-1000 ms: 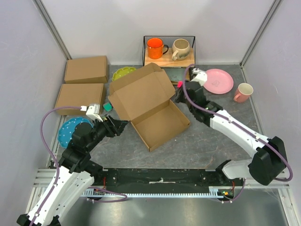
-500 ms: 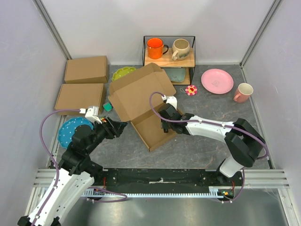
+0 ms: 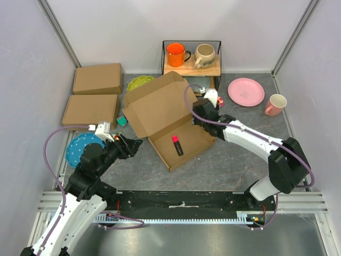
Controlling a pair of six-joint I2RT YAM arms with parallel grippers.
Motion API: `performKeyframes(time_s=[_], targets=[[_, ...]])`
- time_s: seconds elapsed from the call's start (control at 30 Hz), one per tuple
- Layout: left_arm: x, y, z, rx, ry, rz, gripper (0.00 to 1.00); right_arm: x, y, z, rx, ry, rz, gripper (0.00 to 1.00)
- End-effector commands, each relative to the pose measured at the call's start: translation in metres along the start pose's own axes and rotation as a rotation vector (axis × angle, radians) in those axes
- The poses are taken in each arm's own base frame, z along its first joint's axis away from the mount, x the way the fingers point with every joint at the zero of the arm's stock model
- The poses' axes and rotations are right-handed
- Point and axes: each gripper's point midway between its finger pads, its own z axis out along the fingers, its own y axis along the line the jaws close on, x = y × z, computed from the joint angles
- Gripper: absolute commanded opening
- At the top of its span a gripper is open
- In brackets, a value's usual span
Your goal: Fold the paper box
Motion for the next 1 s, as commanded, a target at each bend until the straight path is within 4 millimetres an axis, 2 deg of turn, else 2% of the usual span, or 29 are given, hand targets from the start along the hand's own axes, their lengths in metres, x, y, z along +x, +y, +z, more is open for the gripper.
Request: performKeyframes(time_s=[0.0, 0.13, 0.23, 0.33, 0.5, 0.63, 0.8, 0.97], targets=[[-0.004, -0.003, -0.004, 0.010, -0.016, -0.009, 0.68, -0.016, -0.042, 0.023, 0.084, 0.002, -0.007, 0.69], [-0.002, -0.002, -0.005, 0.012, -0.013, -0.009, 0.68, -0.018, -0.033, 0.033, 0.039, -0.003, -0.025, 0.69], [0.000, -0.002, -0.007, 0.012, -0.009, -0.010, 0.68, -0.012, -0.031, 0.043, 0.041, 0.014, -0.052, 0.70], [0.002, -0.002, -0.006, 0.013, 0.003, -0.012, 0.68, 0.001, -0.030, 0.052, 0.039, 0.042, -0.070, 0.70], [0.004, -0.001, -0.004, 0.010, 0.011, -0.015, 0.68, 0.013, -0.025, 0.054, -0.020, 0.032, -0.064, 0.69], [0.006, 0.000, -0.002, 0.009, 0.020, -0.017, 0.68, 0.033, -0.027, 0.062, -0.021, 0.081, -0.106, 0.68], [0.011, 0.000, 0.001, 0.017, 0.034, -0.029, 0.68, 0.056, -0.033, 0.064, -0.016, 0.121, -0.120, 0.54], [0.015, 0.000, 0.004, 0.022, 0.050, -0.037, 0.68, 0.064, -0.045, 0.052, 0.007, 0.114, -0.096, 0.44]])
